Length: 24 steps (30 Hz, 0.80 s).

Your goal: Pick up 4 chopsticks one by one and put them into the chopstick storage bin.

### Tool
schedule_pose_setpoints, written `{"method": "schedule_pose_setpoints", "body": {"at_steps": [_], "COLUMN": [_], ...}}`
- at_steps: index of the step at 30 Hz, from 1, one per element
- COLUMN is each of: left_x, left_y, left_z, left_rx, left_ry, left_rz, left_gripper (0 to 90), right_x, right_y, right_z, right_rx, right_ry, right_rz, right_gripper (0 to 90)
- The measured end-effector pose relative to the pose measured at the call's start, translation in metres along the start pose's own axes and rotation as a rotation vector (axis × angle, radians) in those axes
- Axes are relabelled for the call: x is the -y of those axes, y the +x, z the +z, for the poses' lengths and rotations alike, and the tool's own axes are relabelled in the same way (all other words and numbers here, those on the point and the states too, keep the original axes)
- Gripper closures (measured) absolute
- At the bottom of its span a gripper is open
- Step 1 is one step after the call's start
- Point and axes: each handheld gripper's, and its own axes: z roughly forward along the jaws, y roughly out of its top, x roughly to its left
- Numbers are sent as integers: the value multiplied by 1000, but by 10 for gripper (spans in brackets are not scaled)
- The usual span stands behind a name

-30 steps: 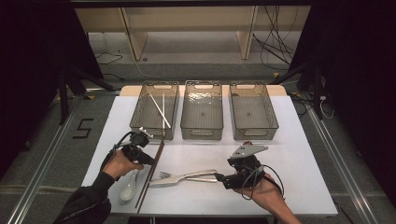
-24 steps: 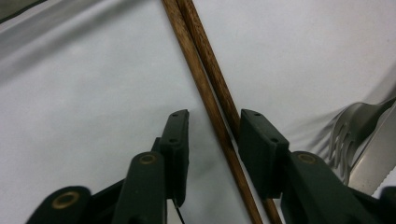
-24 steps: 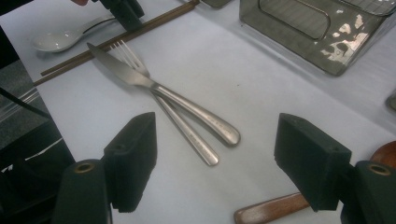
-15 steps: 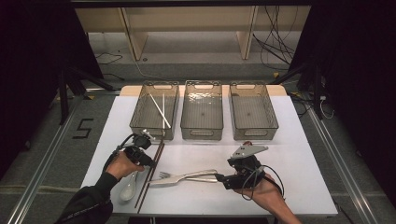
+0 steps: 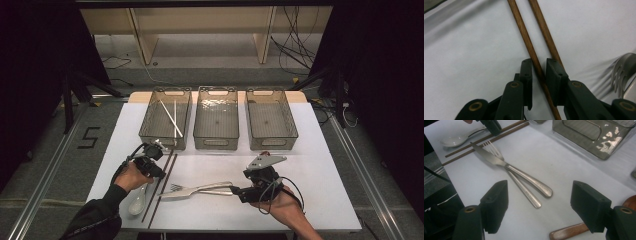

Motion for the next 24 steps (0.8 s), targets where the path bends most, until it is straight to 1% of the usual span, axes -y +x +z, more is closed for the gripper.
{"method": "schedule_pose_setpoints", "body": {"at_steps": [1, 5, 8, 9, 12, 15, 19, 20, 24], "left_x": [0, -1, -1, -1, -2, -3, -4, -3, -4], "left_y": [-1, -2, -3, -3, -5, -7, -7, -7, -7], "left_z": [0, 1, 1, 0, 1, 1, 1, 1, 1], "left_rx": [-2, -4, -5, -8, -30, -41, -41, -39, -36], "left_ry": [-2, 2, 5, 11, 13, 18, 26, 23, 23], "left_rz": [-4, 0, 6, 13, 25, 34, 36, 29, 22], "left_gripper": [749, 728, 706, 706, 734, 744, 771, 776, 785], "right_x": [0, 0, 0, 0, 0, 0, 0, 0, 0], "right_y": [0, -1, -1, -1, -1, -1, -1, -1, -1], "right_z": [0, 0, -1, -1, 0, 0, -1, -1, -2], "right_rx": [-1, 0, 0, 1, 0, 2, 4, 4, 4], "right_ry": [0, 0, -2, -1, -1, -1, -2, -3, -7], "right_rz": [1, 5, 5, 4, 3, 4, 3, 2, 4], "right_gripper": [316, 316, 316, 316, 317, 318, 318, 318, 318]}}
